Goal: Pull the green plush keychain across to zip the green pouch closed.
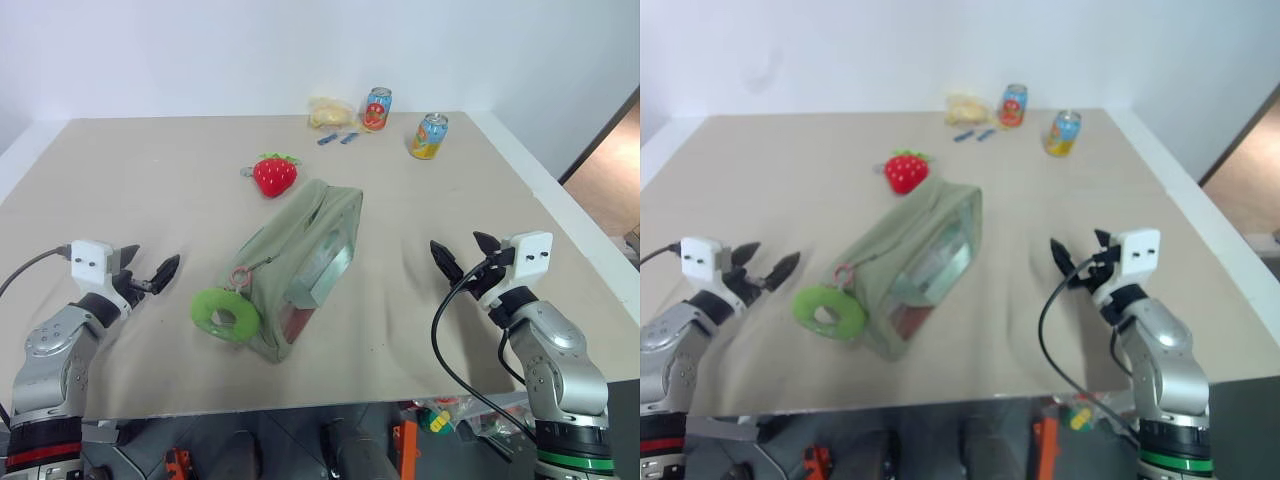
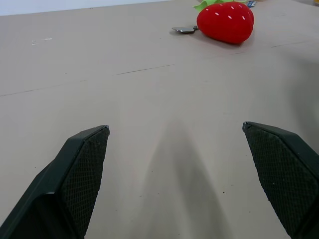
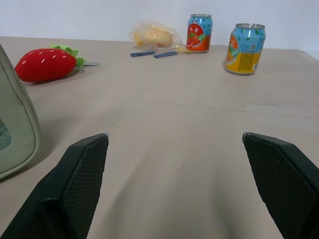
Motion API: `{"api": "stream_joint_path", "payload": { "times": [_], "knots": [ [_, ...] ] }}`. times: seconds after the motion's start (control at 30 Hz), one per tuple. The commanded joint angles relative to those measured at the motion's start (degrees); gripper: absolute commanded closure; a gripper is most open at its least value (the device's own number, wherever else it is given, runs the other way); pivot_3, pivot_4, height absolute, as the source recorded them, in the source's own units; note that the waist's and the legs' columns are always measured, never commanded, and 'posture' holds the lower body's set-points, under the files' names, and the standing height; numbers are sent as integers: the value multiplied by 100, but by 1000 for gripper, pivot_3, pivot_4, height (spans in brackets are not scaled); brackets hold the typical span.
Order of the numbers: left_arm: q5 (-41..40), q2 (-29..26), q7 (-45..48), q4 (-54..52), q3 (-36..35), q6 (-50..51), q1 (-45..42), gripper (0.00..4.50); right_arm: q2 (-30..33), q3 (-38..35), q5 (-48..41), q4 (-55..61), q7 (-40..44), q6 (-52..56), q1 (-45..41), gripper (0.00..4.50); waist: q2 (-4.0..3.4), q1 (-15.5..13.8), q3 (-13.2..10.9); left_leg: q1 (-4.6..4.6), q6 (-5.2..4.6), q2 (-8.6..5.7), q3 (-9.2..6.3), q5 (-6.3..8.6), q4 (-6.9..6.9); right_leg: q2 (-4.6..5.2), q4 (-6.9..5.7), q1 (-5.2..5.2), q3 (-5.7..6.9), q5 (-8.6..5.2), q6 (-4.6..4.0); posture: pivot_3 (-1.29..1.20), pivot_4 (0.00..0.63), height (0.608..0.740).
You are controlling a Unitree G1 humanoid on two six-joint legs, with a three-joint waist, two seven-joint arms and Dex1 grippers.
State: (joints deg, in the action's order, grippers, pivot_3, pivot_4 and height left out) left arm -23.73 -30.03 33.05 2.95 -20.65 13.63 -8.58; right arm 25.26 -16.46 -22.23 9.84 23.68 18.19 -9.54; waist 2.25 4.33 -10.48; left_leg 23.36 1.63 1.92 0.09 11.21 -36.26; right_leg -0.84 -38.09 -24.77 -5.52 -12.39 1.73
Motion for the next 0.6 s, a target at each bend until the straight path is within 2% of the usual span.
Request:
{"api": "stream_joint_path", "payload": {
  "times": [0.03,0.6],
  "knots": [
    [-75,-67,36,-69,-100,-63,-81,46,50,-80,-6,120,26,-121,-31,31,0,0,0,0,0,0,0,0,0,0,0,0,0,0,0,0,150,740],
    [-75,-67,36,-69,-100,-63,-81,46,50,-80,-6,119,27,-122,-31,31,0,0,0,0,0,0,1,0,0,0,0,-1,-2,0,0,0,150,740]
  ]
}}
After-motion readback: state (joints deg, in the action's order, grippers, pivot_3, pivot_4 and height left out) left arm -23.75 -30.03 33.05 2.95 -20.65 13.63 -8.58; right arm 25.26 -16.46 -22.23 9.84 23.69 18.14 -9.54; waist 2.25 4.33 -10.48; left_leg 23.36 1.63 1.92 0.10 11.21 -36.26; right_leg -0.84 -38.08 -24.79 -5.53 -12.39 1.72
